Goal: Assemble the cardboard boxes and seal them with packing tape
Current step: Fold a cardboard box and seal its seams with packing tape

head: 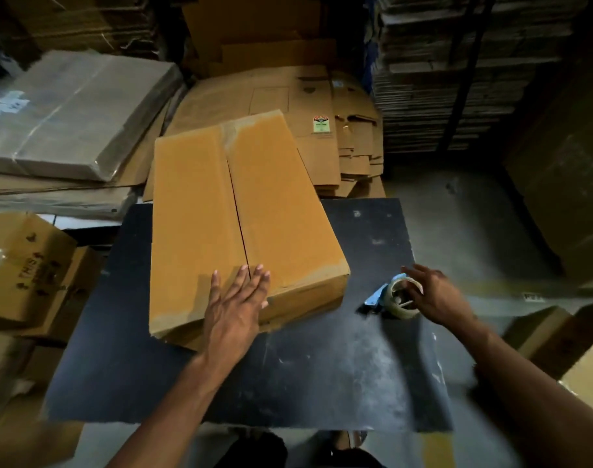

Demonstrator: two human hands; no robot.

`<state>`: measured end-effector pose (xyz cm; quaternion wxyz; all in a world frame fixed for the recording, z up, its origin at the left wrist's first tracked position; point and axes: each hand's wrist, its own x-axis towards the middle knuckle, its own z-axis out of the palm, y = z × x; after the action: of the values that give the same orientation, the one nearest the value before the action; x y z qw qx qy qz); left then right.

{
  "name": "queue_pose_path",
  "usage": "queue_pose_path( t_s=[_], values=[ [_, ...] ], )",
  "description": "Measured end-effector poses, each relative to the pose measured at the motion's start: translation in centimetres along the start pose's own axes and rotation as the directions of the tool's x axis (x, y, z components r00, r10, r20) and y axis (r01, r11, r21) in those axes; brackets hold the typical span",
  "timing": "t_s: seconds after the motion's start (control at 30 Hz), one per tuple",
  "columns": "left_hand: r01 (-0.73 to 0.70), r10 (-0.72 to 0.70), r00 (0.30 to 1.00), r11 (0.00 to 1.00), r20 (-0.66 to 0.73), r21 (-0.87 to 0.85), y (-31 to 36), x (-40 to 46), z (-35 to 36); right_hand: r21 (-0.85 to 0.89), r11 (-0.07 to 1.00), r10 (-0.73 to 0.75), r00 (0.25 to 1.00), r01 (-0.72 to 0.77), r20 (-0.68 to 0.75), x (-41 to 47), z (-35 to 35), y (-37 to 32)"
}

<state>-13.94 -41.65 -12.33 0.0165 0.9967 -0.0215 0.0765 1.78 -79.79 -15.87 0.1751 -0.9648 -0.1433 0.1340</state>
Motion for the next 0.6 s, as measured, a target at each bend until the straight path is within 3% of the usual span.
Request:
queue_pose_path(
  t_s=[0.13,0.3,0.43,0.5,0.6],
  values=[
    [-0.045,0.050,0.997,0.996,-0.060,0.075,0.6,-0.1,0.3,-0.201,0.978,0.012,0.955,0.050,0.295,2.3,0.4,1.7],
    [-0.090,0.083,0.986,0.995,-0.144,-0.039,4.4,-0.3,-0.2,-0.403,0.901,-0.042,0.956,0.163,0.291,4.0,1.1,1.0],
    [-0.142,0.079,0.959,0.964,-0.271,-0.223,8.9,0.0,-0.2,-0.404,0.884,-0.113,0.945,0.236,0.306,5.3,2.4,0.4],
    [-0.103,0.048,0.986,0.927,-0.157,-0.362,11.1,0.0,-0.4,-0.397,0.893,-0.102,0.954,0.213,0.282,5.5,2.5,0.0],
    [0.121,-0.024,0.984,0.817,0.176,-0.564,13.3,-0.4,-0.3,-0.383,0.904,-0.067,0.950,0.187,0.306,5.0,3.0,0.7]
  ],
)
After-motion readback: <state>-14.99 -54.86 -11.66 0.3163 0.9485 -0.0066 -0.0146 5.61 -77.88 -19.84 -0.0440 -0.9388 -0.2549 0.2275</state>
